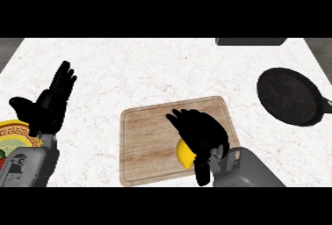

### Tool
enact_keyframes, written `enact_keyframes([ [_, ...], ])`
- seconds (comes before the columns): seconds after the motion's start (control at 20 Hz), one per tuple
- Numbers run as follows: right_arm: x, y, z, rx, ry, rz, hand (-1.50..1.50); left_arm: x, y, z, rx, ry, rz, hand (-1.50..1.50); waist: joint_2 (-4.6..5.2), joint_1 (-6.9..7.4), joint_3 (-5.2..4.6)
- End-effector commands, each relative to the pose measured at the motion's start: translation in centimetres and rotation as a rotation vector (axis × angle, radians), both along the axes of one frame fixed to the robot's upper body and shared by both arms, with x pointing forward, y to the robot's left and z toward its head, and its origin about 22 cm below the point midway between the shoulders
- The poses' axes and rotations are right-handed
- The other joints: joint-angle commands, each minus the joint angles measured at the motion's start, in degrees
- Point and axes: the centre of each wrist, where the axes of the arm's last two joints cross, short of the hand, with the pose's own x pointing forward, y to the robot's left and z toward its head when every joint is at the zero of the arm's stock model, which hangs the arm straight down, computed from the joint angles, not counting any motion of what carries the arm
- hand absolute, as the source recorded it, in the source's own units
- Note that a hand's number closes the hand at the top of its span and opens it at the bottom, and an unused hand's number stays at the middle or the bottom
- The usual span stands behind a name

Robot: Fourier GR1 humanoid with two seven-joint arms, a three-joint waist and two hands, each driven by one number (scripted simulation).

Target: Pick the lemon from the cutting board and place it in the pan

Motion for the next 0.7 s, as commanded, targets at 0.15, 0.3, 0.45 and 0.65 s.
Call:
enact_keyframes([
  [0.15, 1.8, -0.9, -1.5, -0.05, 0.013, 0.0, -1.5, -0.4, -1.0, 0.4, 0.013, 0.003, 0.012, 0.0, 0.01, 0.15, 0.02],
  [0.3, 0.1, 0.3, -2.1, -0.094, 0.019, 0.008, -1.5, 0.1, 0.9, -0.8, -0.01, 0.001, 0.003, 0.0, 0.02, -0.05, 0.0],
  [0.45, 2.1, -0.5, -2.9, -0.108, 0.052, 0.009, -1.5, -0.4, -1.7, -1.0, 0.005, -0.011, -0.01, 0.0, 0.03, 0.07, 0.01],
  [0.65, 0.8, 0.9, -3.5, -0.119, 0.088, 0.007, -1.5, -2.2, 0.3, 0.4, 0.004, -0.007, 0.012, 0.0, -0.06, 0.25, 0.02],
])
